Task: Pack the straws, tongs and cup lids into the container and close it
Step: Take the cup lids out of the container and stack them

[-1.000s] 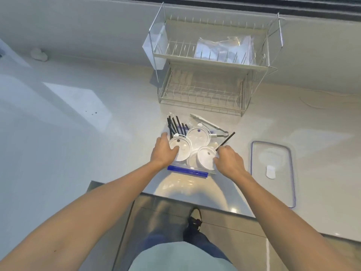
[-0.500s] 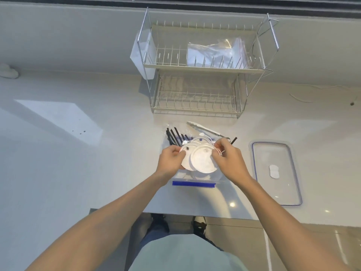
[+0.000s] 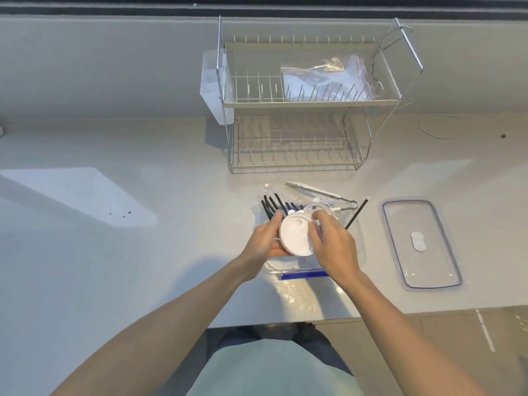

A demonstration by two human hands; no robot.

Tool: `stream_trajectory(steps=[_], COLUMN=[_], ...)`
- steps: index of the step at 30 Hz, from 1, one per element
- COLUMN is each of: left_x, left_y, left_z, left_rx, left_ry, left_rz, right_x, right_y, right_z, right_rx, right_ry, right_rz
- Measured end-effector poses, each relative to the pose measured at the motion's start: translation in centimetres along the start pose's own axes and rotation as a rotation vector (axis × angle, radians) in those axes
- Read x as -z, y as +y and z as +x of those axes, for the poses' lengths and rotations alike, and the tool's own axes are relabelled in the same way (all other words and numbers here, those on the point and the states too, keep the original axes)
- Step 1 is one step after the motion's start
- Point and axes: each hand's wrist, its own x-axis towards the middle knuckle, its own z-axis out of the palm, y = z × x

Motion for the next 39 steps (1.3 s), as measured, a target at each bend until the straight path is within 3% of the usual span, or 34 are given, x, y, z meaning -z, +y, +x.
stream_trajectory(steps=[5,14,17,20,22,25,28,33,36,39], left_x=[0.6,-0.2,-0.3,0.1,0.5,0.8,0.9,0.9,0.0,-1.0], left_y=[-0.5,-1.1,-1.2,-1.2,-1.2,-1.1,-1.0,-1.0,-1.0,-0.6], left_z=[0.0,-0.1,0.3,0.7,0.9,1.0,0.8,1.0,1.2,1.2], left_rx=[-0.075,-0.008,-0.020,-0.056,-0.055,-0.056,-0.064,-0.053,-0.031,0.004], left_ry=[-0.003,-0.017,0.070,0.161,0.216,0.265,0.290,0.299,0.235,0.169], left_rz=[0.188,0.198,0.237,0.231,0.195,0.173,0.132,0.127,0.059,-0.052], right_x=[-0.2,0.1,-0.1,-0.1,-0.4,-1.0,-0.8,1.7,2.6,2.2], right_y=[-0.4,1.5,2.3,4.3,5.6,6.6,6.7,5.5,4.3,3.6], right_z=[-0.6,0.3,0.6,2.4,3.5,4.4,4.9,5.2,4.8,3.6], right_rx=[0.054,0.153,0.051,-0.222,-0.326,-0.339,-0.319,-0.327,-0.281,-0.187], right_ry=[0.008,-0.136,-0.103,-0.041,-0.156,-0.266,-0.179,0.063,-0.087,-0.287], right_rz=[-0.029,-0.060,0.070,0.101,-0.036,-0.102,-0.074,0.369,0.543,0.376])
